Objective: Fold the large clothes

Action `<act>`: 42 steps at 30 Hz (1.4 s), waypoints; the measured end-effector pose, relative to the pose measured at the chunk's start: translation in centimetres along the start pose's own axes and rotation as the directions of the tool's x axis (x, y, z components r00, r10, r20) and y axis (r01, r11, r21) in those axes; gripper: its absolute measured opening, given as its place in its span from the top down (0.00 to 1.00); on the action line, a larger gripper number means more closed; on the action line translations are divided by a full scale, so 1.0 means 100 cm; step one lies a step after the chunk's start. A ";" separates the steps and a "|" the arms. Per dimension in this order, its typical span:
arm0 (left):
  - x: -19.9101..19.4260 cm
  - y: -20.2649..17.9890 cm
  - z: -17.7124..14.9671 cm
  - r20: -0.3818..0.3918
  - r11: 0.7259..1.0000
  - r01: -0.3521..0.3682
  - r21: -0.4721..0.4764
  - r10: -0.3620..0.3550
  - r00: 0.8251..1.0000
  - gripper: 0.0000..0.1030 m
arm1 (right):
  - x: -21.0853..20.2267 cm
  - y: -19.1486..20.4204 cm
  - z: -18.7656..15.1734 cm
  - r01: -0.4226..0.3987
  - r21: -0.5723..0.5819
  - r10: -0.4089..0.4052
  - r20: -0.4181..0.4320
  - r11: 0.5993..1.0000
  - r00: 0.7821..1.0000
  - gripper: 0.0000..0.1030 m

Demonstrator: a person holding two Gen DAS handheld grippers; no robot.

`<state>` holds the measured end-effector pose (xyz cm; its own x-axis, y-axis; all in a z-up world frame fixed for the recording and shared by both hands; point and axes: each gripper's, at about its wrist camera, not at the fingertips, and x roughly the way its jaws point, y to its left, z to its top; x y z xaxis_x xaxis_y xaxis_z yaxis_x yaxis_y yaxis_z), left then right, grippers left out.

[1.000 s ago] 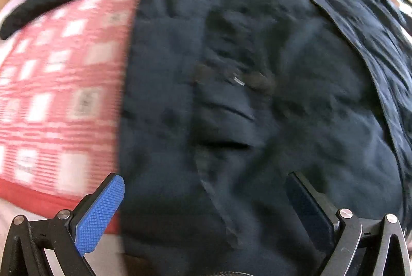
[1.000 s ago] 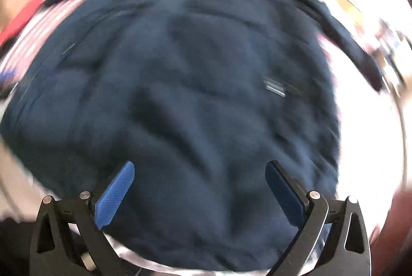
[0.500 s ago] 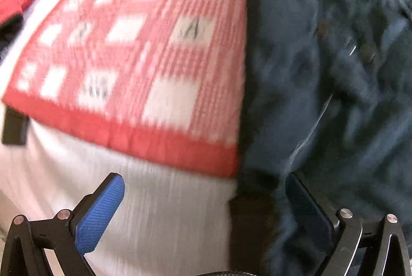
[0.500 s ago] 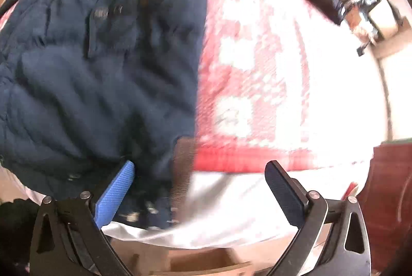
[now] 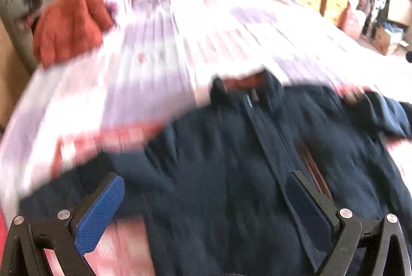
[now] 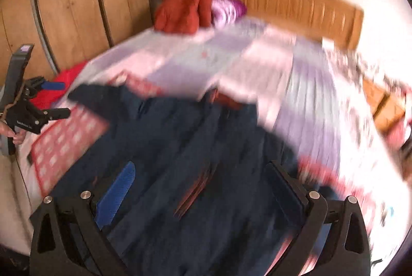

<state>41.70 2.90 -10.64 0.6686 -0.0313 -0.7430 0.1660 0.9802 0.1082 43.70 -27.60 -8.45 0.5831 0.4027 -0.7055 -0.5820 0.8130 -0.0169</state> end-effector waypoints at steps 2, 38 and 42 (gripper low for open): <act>0.026 0.004 0.030 0.040 0.999 -0.031 -0.007 0.031 0.999 0.00 | 0.018 -0.010 0.031 0.050 0.017 -0.051 0.035 0.999 0.998 0.00; 0.271 0.099 -0.140 -0.202 0.949 -0.237 -0.210 0.195 0.960 0.00 | 0.239 -0.138 -0.201 0.152 0.131 -0.110 -0.281 0.980 0.953 0.00; 0.246 0.112 -0.146 -0.224 0.923 -0.286 -0.257 0.231 0.947 0.00 | 0.204 -0.163 -0.229 0.305 0.220 -0.236 -0.292 0.926 0.927 0.00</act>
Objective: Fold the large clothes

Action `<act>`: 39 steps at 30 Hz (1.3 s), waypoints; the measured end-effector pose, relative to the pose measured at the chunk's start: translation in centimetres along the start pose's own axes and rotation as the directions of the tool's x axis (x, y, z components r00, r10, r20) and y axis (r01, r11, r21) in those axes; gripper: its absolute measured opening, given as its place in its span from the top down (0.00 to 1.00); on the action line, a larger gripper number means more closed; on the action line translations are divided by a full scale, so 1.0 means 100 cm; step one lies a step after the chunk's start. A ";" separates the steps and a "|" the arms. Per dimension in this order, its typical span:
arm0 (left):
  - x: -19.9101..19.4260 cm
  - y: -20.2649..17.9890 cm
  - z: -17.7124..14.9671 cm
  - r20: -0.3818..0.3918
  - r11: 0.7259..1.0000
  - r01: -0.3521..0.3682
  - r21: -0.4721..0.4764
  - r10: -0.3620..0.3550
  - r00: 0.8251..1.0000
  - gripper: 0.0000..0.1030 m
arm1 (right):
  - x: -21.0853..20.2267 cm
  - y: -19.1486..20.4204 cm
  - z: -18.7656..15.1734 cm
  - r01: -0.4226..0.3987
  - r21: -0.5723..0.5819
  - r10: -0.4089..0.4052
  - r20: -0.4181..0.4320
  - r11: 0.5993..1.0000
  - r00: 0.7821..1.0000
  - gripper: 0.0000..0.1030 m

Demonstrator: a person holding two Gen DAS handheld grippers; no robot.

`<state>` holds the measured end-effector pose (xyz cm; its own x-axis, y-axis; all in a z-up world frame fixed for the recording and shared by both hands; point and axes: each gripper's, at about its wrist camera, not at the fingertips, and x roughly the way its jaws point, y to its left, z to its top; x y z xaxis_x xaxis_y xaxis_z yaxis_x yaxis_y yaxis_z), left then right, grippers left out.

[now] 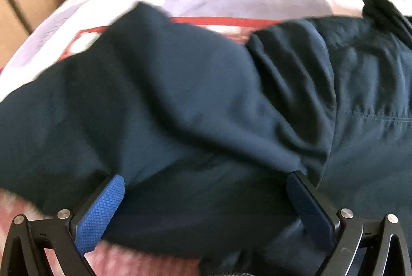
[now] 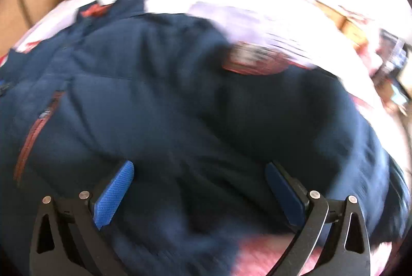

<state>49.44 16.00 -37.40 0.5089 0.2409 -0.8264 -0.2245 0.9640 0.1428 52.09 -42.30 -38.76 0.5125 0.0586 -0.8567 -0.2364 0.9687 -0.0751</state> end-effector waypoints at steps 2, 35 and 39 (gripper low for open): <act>-0.023 -0.008 -0.012 0.023 0.999 0.052 0.017 -0.052 0.998 0.00 | -0.010 0.007 -0.002 0.025 0.003 -0.025 0.006 1.000 1.000 0.00; -0.109 0.059 -0.148 -0.047 0.998 0.042 -0.042 -0.043 0.998 0.00 | -0.077 0.111 -0.103 -0.082 -0.019 0.078 -0.150 0.996 0.986 0.00; -0.114 0.005 -0.158 -0.070 0.987 0.147 0.070 -0.142 0.987 0.00 | -0.079 0.178 -0.088 -0.217 -0.148 0.201 -0.117 0.965 0.973 0.00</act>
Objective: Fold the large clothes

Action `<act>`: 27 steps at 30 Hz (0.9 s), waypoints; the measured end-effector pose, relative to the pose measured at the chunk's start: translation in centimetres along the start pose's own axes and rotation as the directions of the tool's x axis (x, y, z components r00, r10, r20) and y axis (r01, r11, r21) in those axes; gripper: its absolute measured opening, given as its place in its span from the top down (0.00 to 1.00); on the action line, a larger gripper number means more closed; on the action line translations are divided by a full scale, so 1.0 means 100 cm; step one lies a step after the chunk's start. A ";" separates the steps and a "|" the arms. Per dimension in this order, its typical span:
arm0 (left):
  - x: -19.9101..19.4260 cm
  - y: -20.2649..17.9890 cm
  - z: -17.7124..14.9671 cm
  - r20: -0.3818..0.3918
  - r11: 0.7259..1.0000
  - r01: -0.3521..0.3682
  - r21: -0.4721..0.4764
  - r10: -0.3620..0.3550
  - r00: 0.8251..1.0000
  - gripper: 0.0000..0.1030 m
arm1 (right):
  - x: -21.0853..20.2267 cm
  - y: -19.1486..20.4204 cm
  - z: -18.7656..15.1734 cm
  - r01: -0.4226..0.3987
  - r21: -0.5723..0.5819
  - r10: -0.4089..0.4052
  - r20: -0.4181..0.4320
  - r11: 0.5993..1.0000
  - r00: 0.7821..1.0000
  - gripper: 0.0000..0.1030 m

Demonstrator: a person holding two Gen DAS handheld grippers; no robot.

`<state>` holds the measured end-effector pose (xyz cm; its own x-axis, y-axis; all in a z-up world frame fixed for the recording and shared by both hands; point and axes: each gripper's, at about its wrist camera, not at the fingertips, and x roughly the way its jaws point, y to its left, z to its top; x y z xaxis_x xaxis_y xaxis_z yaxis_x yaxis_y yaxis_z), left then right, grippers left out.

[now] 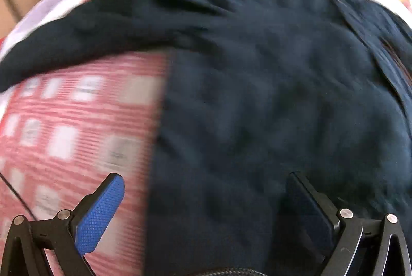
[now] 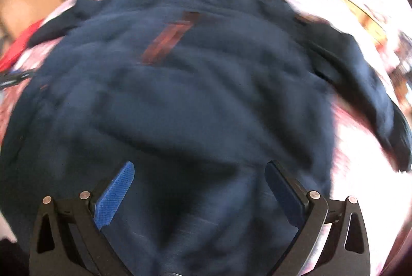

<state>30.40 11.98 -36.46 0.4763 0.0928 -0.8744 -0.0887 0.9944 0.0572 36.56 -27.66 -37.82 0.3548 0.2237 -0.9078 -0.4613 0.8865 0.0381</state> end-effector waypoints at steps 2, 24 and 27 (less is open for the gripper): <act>0.011 -0.014 -0.019 -0.058 0.999 -0.009 0.048 0.012 0.998 0.00 | 0.017 0.013 0.003 -0.023 -0.048 0.021 -0.036 0.999 0.999 0.00; 0.008 -0.279 0.159 0.129 0.972 0.164 0.169 -0.187 0.974 0.00 | 0.058 -0.132 0.102 0.090 0.064 -0.091 0.019 0.994 0.996 0.00; 0.015 -0.309 0.175 0.140 0.969 0.166 0.183 -0.193 0.971 0.00 | 0.038 -0.180 0.077 0.096 0.202 -0.111 0.066 0.975 0.992 0.00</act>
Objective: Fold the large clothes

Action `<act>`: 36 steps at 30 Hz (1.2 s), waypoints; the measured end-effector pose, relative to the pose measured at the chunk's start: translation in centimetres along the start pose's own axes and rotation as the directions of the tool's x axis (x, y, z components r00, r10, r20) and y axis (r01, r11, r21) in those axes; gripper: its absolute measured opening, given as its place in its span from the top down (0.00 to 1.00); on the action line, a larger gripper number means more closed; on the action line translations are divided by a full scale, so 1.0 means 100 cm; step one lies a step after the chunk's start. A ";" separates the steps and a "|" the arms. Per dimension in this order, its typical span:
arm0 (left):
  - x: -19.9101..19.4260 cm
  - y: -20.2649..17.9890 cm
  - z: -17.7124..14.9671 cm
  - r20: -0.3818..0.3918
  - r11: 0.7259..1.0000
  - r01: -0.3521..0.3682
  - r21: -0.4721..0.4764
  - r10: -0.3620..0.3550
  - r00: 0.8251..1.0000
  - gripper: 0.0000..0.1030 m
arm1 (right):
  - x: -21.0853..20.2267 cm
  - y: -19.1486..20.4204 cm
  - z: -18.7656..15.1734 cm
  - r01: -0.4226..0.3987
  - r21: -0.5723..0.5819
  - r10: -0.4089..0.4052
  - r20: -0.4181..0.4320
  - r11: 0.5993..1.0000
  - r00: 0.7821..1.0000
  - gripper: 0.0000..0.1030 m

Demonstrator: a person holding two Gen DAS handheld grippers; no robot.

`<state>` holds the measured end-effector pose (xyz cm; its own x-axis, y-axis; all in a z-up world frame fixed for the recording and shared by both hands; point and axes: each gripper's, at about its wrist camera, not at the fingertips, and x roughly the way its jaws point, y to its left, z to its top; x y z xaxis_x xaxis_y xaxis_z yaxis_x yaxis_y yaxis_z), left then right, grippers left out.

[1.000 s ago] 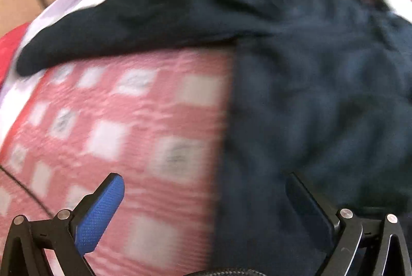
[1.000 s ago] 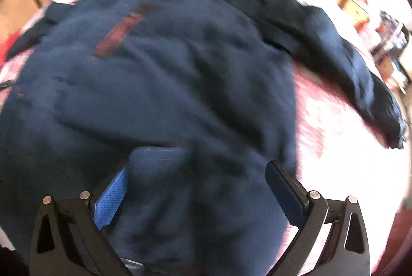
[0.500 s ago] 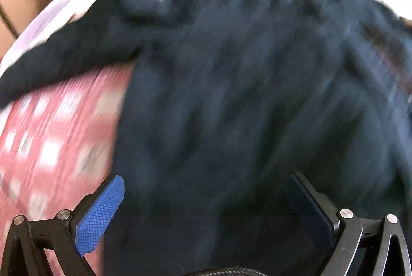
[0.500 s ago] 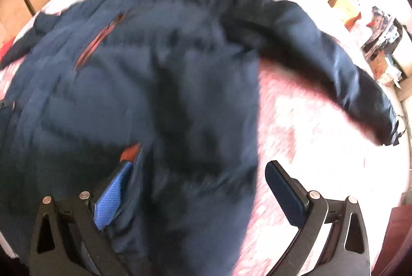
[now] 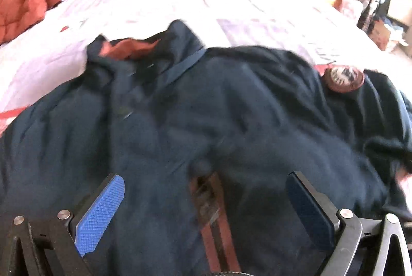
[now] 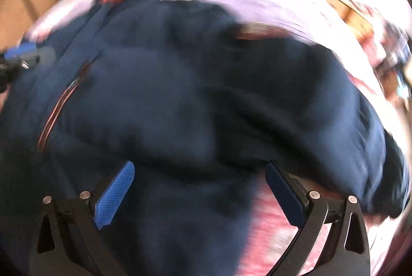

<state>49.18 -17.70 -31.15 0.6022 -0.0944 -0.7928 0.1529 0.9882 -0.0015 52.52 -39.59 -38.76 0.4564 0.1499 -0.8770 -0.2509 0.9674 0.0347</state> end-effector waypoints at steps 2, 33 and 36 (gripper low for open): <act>0.008 -0.013 0.010 0.007 1.000 -0.011 -0.005 0.011 1.000 0.00 | -0.021 -0.041 -0.009 0.046 0.102 -0.051 0.053 0.994 0.997 0.00; 0.078 -0.059 -0.017 -0.060 0.998 -0.055 -0.025 0.054 0.997 0.00 | -0.088 -0.331 -0.148 -0.095 0.810 -0.028 0.137 0.578 0.990 0.00; 0.077 -0.061 -0.016 -0.066 0.998 -0.056 -0.024 0.054 0.996 0.00 | -0.059 -0.338 -0.153 -0.148 0.893 0.012 0.158 0.424 0.987 0.00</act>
<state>51.61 -24.23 -38.22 0.5564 -0.0323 -0.8303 0.0997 0.9946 0.0281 45.21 -76.30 -42.08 0.5823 0.1916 -0.7901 0.5888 0.5708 0.5723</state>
